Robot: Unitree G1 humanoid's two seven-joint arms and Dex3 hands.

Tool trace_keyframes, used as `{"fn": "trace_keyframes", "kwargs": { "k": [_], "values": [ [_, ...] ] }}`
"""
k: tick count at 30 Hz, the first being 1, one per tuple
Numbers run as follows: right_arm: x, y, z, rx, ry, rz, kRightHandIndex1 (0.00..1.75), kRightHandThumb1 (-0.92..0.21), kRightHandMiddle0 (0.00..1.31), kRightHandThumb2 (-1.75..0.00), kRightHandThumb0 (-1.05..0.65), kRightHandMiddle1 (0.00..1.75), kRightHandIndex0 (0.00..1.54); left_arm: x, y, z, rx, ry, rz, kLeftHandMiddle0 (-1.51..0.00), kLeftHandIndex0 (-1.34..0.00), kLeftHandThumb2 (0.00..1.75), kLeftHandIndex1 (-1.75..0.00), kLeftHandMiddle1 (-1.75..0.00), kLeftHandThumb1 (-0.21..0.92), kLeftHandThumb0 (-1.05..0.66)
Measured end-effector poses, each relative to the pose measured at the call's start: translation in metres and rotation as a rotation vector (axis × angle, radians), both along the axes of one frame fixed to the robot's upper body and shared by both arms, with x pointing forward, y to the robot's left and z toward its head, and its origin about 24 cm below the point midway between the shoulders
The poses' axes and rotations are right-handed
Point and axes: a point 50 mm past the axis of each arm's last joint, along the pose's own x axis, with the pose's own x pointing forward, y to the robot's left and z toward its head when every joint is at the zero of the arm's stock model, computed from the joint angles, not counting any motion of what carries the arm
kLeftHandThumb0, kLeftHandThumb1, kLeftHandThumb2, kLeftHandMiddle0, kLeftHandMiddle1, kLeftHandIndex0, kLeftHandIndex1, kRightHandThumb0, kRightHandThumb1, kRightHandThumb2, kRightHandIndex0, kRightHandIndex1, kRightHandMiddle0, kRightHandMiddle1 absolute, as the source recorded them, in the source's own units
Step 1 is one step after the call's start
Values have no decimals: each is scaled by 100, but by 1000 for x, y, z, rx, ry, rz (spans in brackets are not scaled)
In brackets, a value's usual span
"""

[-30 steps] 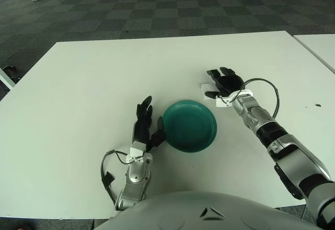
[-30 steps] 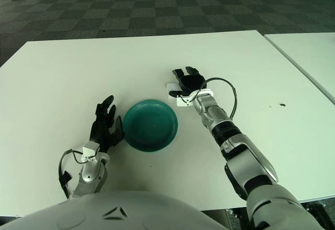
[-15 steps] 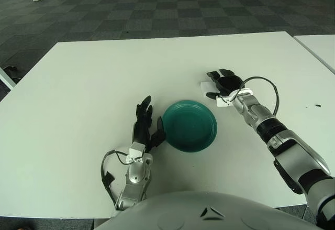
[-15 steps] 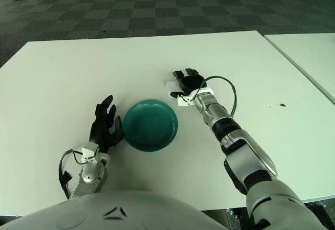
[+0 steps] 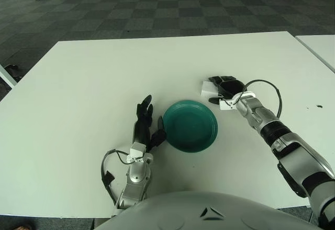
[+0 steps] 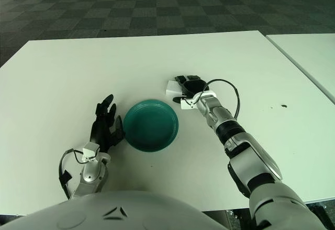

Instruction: Put the charger into the plate.

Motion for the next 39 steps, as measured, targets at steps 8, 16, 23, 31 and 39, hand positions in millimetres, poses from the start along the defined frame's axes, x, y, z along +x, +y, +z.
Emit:
{"fn": "trace_keyframes", "kwargs": {
  "k": [8,16,23,31,39],
  "values": [
    [-4,1,1,-18,31,42,0,-92,0,-58,-84,38,15,0,0,0,1,0,1,-29,0,102,-63,0,92,-84],
    [-7,2,5,-67,47,90,0,-92,0,-57,-82,30,15,0,0,0,-6,-1,6,-27,0,100,-63,0,92,-84],
    [-9,3,7,-91,67,108,0,-92,0,-59,-81,27,12,0,0,-1,7,-4,17,-27,0,100,-68,0,92,-85],
    [-8,1,8,-104,88,123,1,-92,0,-58,-80,29,13,-1,0,-1,37,-9,23,-27,0,100,-69,0,92,-86],
    [-3,-4,7,-111,93,99,3,-92,0,-60,-80,32,20,-1,-1,-1,36,-9,22,-27,0,99,-70,0,92,-86]
  ]
}}
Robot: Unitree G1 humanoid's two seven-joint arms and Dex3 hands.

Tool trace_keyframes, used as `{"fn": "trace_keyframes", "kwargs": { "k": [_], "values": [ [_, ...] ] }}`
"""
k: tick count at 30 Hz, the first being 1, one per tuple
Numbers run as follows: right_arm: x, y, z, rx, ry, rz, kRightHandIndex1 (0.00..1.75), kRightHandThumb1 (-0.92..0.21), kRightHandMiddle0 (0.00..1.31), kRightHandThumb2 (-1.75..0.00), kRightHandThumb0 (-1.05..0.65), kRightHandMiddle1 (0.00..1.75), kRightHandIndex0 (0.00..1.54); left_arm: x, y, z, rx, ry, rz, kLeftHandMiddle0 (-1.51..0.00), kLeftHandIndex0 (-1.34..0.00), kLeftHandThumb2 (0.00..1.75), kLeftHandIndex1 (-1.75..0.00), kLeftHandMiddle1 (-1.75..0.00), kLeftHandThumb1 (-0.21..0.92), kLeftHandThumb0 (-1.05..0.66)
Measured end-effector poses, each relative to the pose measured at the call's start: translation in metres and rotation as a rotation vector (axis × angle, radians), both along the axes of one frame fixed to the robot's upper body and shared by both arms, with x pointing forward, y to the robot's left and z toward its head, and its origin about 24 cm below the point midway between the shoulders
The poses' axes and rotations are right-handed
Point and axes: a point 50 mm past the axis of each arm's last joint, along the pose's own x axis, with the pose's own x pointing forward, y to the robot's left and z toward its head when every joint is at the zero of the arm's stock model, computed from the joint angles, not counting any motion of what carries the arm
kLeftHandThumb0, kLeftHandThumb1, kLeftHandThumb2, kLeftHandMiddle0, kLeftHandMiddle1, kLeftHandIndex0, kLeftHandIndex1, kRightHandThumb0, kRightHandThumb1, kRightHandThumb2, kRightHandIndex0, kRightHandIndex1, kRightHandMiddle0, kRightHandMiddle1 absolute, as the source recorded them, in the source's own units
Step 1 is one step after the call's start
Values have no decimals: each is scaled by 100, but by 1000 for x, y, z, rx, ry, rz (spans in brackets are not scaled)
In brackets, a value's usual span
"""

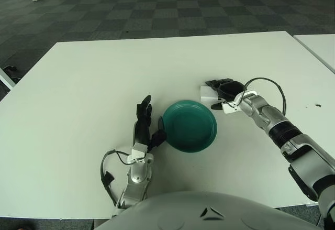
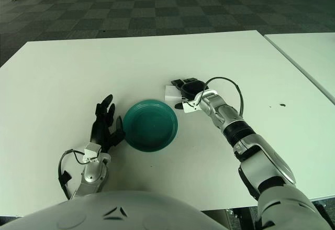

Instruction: Put the charger into the plate.

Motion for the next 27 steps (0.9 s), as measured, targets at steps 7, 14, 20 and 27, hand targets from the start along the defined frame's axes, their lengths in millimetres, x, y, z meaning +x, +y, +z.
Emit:
{"fn": "trace_keyframes", "kwargs": {
  "k": [7,14,20,27],
  "values": [
    [5,-3,3,7,-14,-25,126,-92,0,-63,-81,124,38,1,0,0,-10,-1,-4,-29,0,98,-72,-1,92,-86],
    [13,-1,12,26,-78,-10,170,-92,17,-66,-73,166,54,2,-1,0,-14,-3,-7,-28,0,99,-76,0,92,-86],
    [13,-3,9,37,-152,12,174,-92,45,-65,-59,174,65,3,-1,0,-16,-5,-3,-27,0,99,-77,0,92,-86],
    [12,-7,3,41,-266,19,175,-92,63,-64,-49,175,85,3,-1,0,-13,-6,-1,-27,0,99,-75,0,92,-86]
  ]
}}
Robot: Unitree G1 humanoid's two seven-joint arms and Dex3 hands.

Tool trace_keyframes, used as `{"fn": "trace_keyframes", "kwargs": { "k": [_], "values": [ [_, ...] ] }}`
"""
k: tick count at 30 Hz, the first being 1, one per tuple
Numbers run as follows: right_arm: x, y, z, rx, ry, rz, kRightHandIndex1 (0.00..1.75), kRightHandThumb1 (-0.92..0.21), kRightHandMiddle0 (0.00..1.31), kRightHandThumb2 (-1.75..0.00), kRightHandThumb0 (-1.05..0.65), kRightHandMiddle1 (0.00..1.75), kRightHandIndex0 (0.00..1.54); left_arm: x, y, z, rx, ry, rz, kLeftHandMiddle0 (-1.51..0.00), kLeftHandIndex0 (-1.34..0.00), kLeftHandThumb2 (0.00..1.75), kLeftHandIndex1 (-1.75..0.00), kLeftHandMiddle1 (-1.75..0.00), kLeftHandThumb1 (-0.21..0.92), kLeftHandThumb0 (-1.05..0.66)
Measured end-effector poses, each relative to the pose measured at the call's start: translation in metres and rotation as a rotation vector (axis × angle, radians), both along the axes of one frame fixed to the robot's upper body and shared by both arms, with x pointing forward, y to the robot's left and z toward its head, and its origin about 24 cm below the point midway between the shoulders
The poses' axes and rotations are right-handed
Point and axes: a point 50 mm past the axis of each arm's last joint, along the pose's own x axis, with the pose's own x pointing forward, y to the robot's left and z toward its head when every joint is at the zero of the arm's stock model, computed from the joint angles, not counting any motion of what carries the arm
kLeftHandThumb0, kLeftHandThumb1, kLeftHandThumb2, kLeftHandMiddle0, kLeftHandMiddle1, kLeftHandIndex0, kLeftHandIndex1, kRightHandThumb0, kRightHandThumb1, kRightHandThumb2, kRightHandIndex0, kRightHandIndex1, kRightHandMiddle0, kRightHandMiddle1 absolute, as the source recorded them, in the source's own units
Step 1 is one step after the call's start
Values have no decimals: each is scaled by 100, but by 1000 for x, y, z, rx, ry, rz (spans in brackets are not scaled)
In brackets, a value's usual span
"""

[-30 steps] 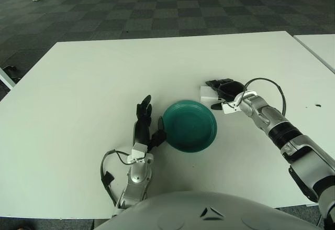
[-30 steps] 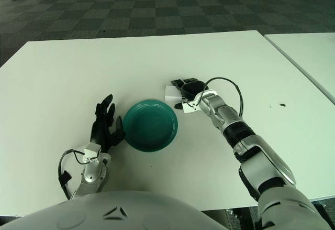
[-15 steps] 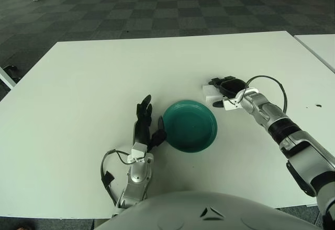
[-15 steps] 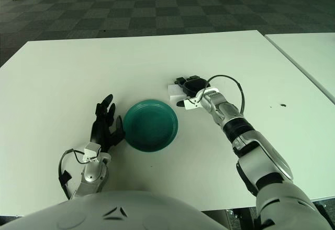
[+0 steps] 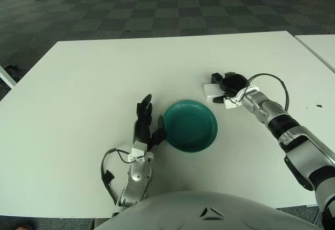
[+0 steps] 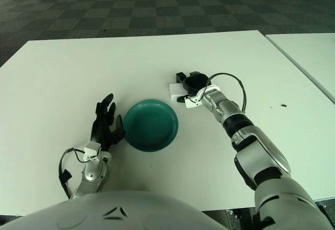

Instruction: Put the charger into the plate.

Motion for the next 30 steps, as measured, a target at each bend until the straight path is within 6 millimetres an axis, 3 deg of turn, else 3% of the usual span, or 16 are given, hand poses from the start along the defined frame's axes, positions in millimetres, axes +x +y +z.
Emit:
{"fn": "trace_keyframes", "kwargs": {
  "k": [7,13,16,18,24,30],
  "values": [
    [1,-1,-2,-6,-47,6,175,-92,74,-63,-46,175,101,0,0,0,9,-2,5,-30,0,99,-78,-1,92,-86],
    [1,-2,-3,6,-71,8,175,-91,74,-59,-44,175,107,0,2,0,15,-4,21,-32,0,100,-78,-2,92,-86],
    [1,-2,-3,7,-77,19,175,-66,54,-89,-43,175,109,0,3,0,16,-4,32,-32,0,100,-77,-1,92,-87],
    [2,-3,-2,5,-83,24,175,-60,50,-96,-42,175,109,-1,4,-1,19,-4,37,-31,0,100,-76,-1,92,-87],
    [4,-3,9,8,-88,51,175,-53,46,-105,-42,175,110,-1,4,0,22,-5,39,-31,0,99,-76,-1,92,-86],
    [9,-2,41,23,-150,100,175,-49,48,-110,-43,175,112,0,4,0,0,-1,39,-32,0,98,-81,-1,92,-85]
  ]
}}
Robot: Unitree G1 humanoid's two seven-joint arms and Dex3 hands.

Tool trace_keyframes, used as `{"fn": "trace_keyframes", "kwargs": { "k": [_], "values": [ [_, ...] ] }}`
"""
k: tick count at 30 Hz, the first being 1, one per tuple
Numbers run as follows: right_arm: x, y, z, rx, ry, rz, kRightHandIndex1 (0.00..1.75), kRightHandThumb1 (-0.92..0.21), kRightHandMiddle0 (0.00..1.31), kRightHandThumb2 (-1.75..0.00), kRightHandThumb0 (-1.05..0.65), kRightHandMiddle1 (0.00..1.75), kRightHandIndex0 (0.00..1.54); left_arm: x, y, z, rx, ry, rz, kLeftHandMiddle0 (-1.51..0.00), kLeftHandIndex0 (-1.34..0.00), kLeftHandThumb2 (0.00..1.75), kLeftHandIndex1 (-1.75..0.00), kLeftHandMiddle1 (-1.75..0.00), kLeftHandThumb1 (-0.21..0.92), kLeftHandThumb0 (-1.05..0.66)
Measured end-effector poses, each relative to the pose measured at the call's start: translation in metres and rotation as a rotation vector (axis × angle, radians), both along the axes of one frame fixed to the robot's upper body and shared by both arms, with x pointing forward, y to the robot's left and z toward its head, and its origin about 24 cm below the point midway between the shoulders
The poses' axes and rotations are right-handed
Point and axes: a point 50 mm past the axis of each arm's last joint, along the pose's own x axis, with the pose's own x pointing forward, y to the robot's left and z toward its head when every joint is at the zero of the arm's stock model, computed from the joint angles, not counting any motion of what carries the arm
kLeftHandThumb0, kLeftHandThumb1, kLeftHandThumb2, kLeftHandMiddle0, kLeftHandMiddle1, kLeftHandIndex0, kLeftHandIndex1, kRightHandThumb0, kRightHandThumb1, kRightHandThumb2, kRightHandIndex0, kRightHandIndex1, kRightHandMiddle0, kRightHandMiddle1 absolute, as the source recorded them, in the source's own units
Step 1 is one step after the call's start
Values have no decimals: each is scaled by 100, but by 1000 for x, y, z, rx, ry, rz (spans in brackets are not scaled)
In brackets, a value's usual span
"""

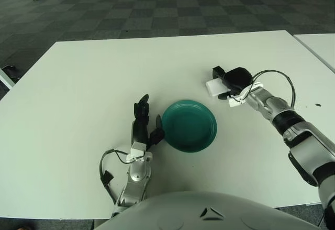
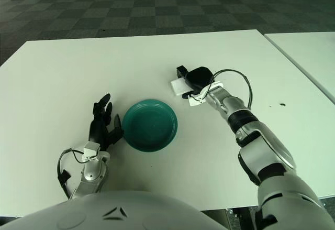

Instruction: Put the charger into the plate.

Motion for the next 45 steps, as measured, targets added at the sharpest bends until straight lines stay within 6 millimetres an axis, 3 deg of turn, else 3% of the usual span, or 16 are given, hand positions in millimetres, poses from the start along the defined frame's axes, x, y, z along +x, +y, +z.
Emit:
{"fn": "trace_keyframes", "kwargs": {
  "k": [10,23,29,45],
  "values": [
    [-13,28,41,90,-76,75,175,-45,51,-115,-44,175,110,0,0,0,3,-3,-6,-33,-2,99,-85,-1,92,-84],
    [-73,72,57,142,23,240,175,-47,49,-112,-43,175,108,0,-1,0,48,-6,-8,-34,-4,100,-86,-1,92,-86],
    [-87,82,70,110,49,300,175,-49,48,-110,-43,175,107,0,-1,0,53,-6,-3,-36,-5,100,-87,-2,92,-86],
    [-108,94,64,52,164,441,175,-56,42,-100,-41,175,109,-4,1,3,80,-3,15,-35,0,101,-83,-1,92,-88]
  ]
}}
